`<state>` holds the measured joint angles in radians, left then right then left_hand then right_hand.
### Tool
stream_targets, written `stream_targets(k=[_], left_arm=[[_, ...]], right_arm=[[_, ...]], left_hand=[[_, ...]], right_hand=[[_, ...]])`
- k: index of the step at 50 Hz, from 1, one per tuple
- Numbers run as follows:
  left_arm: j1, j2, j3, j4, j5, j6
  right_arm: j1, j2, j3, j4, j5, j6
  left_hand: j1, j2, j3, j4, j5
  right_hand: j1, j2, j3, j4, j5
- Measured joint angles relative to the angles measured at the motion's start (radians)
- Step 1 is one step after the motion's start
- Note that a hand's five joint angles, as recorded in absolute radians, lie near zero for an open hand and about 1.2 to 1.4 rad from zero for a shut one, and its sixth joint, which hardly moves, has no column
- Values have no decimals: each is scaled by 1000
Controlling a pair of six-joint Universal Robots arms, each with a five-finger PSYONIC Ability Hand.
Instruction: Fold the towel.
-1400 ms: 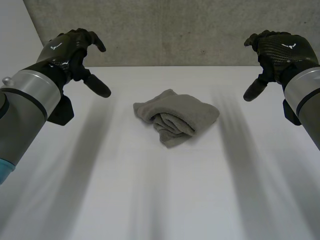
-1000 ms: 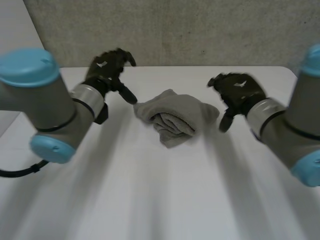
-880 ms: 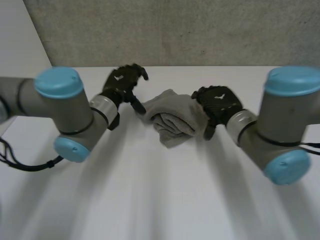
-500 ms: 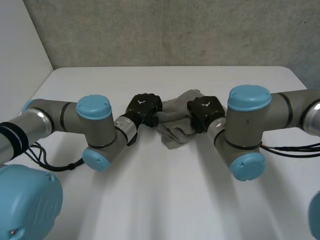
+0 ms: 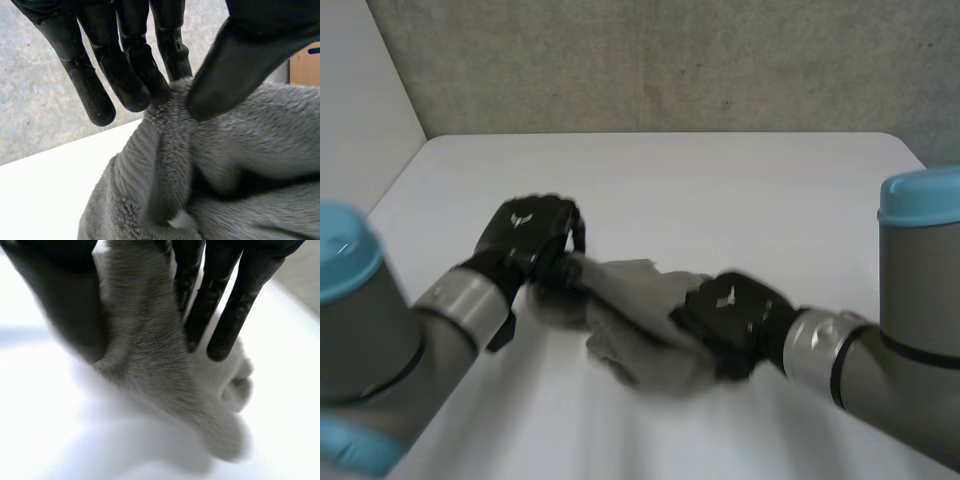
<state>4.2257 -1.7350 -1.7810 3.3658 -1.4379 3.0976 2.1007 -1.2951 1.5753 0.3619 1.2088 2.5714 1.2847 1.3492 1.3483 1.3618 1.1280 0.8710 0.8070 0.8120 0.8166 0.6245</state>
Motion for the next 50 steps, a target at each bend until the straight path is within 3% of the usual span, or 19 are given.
stream_targets(k=[3,6,8,10,16,22,34,41,50], left_arm=[[6,66,-93,2,2,0],[11,115,-171,2,4,0],[13,128,-193,0,4,0],[19,136,-200,-3,3,-1],[42,135,-151,-7,2,-8],[57,109,-71,-4,-1,-14],[24,-147,90,-14,-2,-8],[-39,-274,164,-65,2,-1],[-55,-322,176,-122,-3,3]], right_arm=[[0,-12,26,38,-36,-41],[-6,-36,37,40,-61,-41],[-16,-54,34,18,-63,-11],[-38,-77,25,-24,-59,48],[-100,-125,1,-134,-27,217],[-116,-117,-2,-187,15,282],[-77,96,9,-322,201,279],[-70,164,16,-315,215,273],[-58,165,36,-318,208,283]], left_hand=[[-85,-152,-132,-144,-85],[-611,-657,-655,-686,-637],[-900,-932,-934,-960,-925],[-1003,-1056,-1050,-1066,-1044],[-1003,-1061,-1056,-1070,-1050],[-1003,-1061,-1056,-1070,-1050],[-1003,-1061,-1056,-1070,-1051],[-1003,-1061,-1057,-1070,-1051],[-934,-1002,-1003,-1018,-946]], right_hand=[[-354,-289,-278,-277,-289],[-601,-542,-544,-541,-562],[-626,-558,-566,-560,-568],[-632,-558,-566,-561,-568],[-637,-558,-566,-561,-568],[-638,-558,-566,-561,-568],[-638,-558,-566,-561,-568],[-639,-558,-566,-561,-568],[-639,-558,-566,-561,-568]])
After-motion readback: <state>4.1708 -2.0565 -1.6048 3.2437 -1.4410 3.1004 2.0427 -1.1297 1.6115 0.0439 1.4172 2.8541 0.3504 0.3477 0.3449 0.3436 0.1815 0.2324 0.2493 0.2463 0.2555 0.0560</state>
